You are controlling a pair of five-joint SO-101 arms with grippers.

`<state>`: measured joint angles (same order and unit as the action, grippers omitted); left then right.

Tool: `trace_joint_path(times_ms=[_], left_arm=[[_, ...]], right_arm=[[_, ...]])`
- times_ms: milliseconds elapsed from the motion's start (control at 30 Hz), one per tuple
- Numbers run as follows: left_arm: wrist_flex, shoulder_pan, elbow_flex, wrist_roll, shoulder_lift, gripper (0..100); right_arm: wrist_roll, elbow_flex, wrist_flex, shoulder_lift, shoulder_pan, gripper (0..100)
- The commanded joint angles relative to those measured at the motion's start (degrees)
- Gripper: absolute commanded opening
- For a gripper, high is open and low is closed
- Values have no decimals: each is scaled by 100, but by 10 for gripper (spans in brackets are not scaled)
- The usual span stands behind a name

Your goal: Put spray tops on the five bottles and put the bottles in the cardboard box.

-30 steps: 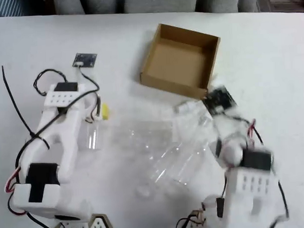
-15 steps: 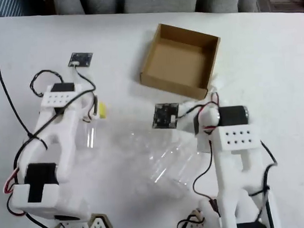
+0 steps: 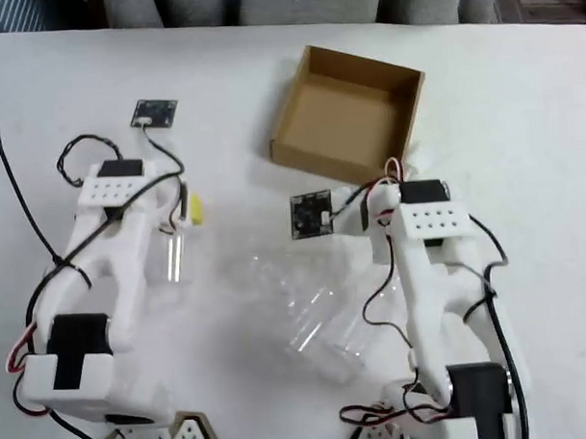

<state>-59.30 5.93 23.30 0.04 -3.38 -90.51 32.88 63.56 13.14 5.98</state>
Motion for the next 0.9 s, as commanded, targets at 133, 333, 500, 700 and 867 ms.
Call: trace_joint_path(times_ms=[133, 333, 500, 700, 867], left_arm=[[132, 22, -44, -352, 312, 124], [237, 13, -18, -387, 312, 124], [246, 13, -18, -387, 303, 124], [246, 13, -18, -396, 303, 124], [246, 13, -18, -396, 303, 124]], right_arm=[[-747, -299, -488, -321, 66, 138], [-747, -299, -1262, -523, 31, 138], [-738, -308, -1754, -848, 31, 137], [-642, -1116, -1798, -1842, -48, 137], [-316, -2163, -1429, -2844, -75, 137]])
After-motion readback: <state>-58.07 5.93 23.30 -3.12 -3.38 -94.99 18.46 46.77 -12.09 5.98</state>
